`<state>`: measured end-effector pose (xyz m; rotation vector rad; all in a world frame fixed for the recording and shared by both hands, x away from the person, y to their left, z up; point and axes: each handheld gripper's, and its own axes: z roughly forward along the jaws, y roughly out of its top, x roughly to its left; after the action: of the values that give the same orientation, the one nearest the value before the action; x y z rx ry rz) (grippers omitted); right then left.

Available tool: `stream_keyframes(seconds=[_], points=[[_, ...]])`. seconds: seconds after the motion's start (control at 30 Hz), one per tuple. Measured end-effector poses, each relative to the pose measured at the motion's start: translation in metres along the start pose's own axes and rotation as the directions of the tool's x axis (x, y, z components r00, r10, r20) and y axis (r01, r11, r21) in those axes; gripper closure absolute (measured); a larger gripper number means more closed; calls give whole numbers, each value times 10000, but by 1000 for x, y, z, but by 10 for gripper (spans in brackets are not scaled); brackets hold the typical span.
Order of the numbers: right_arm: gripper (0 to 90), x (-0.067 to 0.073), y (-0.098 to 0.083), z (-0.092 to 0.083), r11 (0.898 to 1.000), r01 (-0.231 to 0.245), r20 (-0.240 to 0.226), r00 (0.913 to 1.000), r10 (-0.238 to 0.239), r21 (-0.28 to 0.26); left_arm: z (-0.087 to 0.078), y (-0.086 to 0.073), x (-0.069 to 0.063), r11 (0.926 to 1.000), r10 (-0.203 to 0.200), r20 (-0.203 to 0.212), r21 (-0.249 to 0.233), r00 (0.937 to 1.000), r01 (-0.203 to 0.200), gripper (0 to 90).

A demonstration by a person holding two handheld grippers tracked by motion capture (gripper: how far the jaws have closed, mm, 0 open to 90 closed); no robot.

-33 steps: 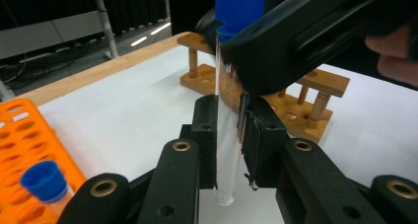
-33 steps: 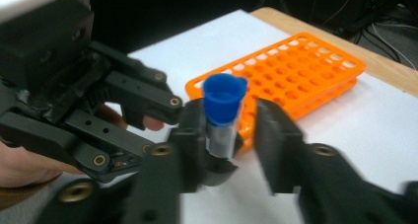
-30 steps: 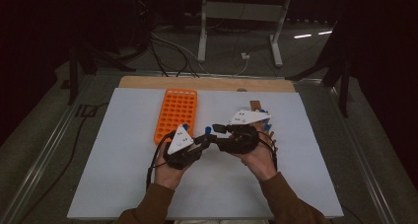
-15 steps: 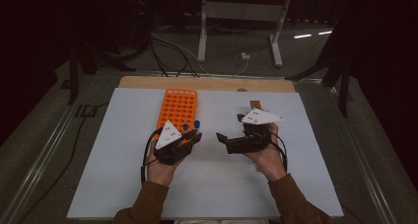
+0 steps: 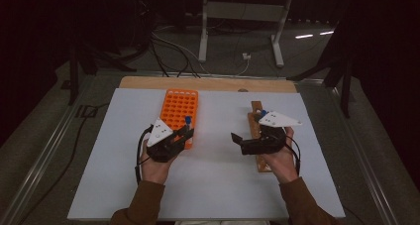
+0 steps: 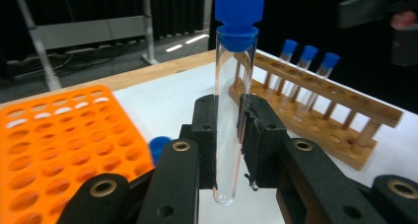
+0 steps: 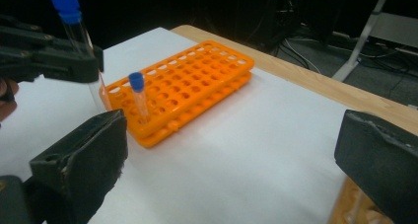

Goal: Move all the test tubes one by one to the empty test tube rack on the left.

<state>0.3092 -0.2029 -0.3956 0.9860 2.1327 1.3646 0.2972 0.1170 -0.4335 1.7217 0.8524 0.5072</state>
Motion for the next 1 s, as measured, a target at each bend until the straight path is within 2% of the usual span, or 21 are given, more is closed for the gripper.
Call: stream_keyframes(seconds=[0.33, 0.6, 0.8, 1.0], points=[[0, -14, -9, -12, 9998, -182, 298, 9994, 182, -22, -4, -5, 13, 9997, -218, -713, -139, 9972, 209, 779], [0, -23, -17, -22, 9996, -264, 517, 9983, 265, -32, 0, -14, 21, 9996, -269, -1397, -45, 9898, 265, 779], [0, -30, -20, -30, 9995, -324, 690, 9971, 325, -36, 10, -22, 26, 9995, -237, -1566, 170, 9874, 267, 779], [0, -34, -23, -33, 9988, -477, 667, 9966, 485, -134, 20, -31, 28, 9986, -157, -1609, 479, 9869, 237, 780]])
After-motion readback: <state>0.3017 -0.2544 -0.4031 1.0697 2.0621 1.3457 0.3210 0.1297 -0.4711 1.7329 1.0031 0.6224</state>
